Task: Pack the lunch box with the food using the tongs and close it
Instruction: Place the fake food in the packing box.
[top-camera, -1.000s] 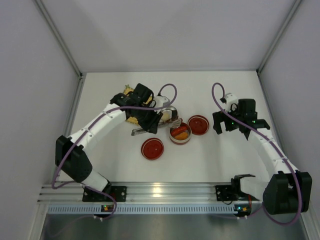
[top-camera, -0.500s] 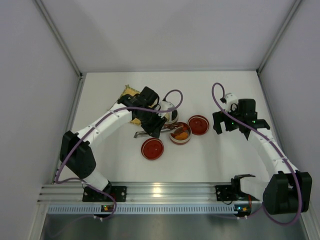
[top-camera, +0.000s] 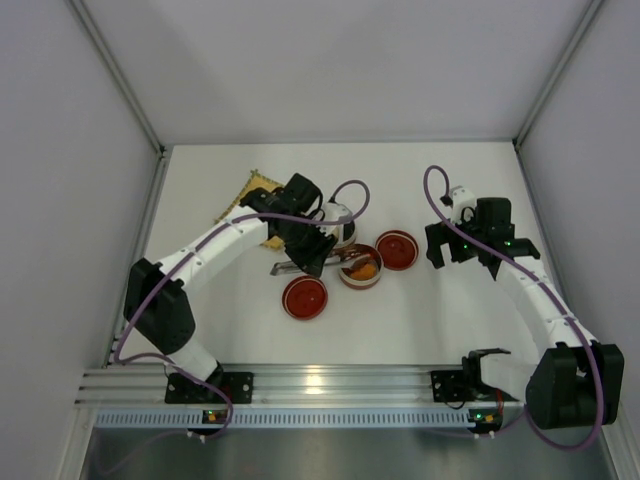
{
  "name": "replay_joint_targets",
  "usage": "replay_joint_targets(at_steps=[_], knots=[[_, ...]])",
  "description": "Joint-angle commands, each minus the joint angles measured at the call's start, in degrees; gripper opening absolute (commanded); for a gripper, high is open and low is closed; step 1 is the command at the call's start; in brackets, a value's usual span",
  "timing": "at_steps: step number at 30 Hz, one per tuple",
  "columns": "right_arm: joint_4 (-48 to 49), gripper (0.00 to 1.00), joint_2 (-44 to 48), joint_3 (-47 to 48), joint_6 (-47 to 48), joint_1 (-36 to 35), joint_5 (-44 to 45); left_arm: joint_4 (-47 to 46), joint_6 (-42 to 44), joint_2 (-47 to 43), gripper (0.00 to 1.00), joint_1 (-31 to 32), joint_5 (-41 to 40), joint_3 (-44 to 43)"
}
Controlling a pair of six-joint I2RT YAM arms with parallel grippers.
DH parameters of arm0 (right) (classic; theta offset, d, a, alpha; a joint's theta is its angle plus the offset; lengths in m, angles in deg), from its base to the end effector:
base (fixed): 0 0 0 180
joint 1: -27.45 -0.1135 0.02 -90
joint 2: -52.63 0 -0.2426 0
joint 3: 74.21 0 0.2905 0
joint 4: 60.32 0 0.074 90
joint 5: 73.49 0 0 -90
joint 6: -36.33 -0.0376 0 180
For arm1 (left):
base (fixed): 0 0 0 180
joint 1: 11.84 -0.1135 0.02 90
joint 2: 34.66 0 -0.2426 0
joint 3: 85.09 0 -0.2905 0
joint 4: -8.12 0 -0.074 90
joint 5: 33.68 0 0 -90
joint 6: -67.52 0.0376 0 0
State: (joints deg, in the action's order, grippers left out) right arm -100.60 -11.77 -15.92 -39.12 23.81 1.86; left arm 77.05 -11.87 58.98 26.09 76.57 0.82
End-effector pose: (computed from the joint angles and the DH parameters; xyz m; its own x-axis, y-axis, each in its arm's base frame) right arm 0.2790 0.0273 0.2214 -0.6402 -0.2843 -0.7136 -0.4095 0.9123 0.0040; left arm 0.2807 -0.2352 0.2562 -0.5966 0.6840 -0.4198 0.8004 0.5454 -0.2489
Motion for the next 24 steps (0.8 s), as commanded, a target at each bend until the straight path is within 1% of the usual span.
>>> replay_joint_targets(at_steps=[1,2,5,6,7,8,9,11,12,15,17,21,24], knots=[[-0.8,0.99,0.9,1.3,0.4,-0.1,-0.2,-2.6,-0.6,-4.1,0.46,-0.6,0.9,-2.7],[-0.8,0.99,0.8,1.2,0.3,-0.1,-0.3,-3.3,-1.6,-5.0,0.46,-1.3,2.7,-2.8],[-0.7,0.99,0.9,1.3,0.4,-0.1,-0.4,-6.4,-4.6,-8.5,0.45,-7.7,9.2,-3.3],[-0.8,1.0,0.9,1.3,0.4,-0.1,-0.5,-6.9,-5.2,-9.1,0.45,-12.0,10.1,-3.4],[-0.9,0.99,0.9,1.4,0.4,-0.1,-0.5,-7.4,-6.0,-9.8,0.44,-14.1,10.9,-3.5],[-0.9,0.99,0.8,1.4,0.4,-0.1,-0.7,-8.4,-6.4,-10.1,0.44,-16.3,11.1,-3.5],[-1.0,0.99,0.8,1.5,0.3,-0.1,-0.8,-8.8,-6.7,-10.3,0.44,-20.6,10.6,-3.4],[-0.9,0.99,0.9,1.6,0.2,-0.1,-0.9,-9.7,-7.1,-10.4,0.44,-24.6,10.0,-2.8],[-0.9,0.99,0.9,1.6,0.2,-0.1,-1.0,-9.9,-7.2,-10.1,0.44,-28.3,9.3,-2.6],[-1.0,0.99,0.9,1.7,0.2,-0.1,-1.3,-11.0,-6.4,-9.2,0.45,-34.0,8.8,-1.0],[-1.1,0.99,0.9,1.9,0.2,-0.1,-1.3,-11.8,-4.2,-9.1,0.45,-36.0,8.4,0.4],[-1.1,0.99,0.9,1.8,0.3,-0.1,-1.3,-14.1,-1.0,-8.7,0.46,-37.1,6.1,5.5],[-1.3,0.99,0.9,1.7,0.3,-0.1,-1.3,-15.6,-0.2,-8.4,0.46,-37.5,5.4,8.1]])
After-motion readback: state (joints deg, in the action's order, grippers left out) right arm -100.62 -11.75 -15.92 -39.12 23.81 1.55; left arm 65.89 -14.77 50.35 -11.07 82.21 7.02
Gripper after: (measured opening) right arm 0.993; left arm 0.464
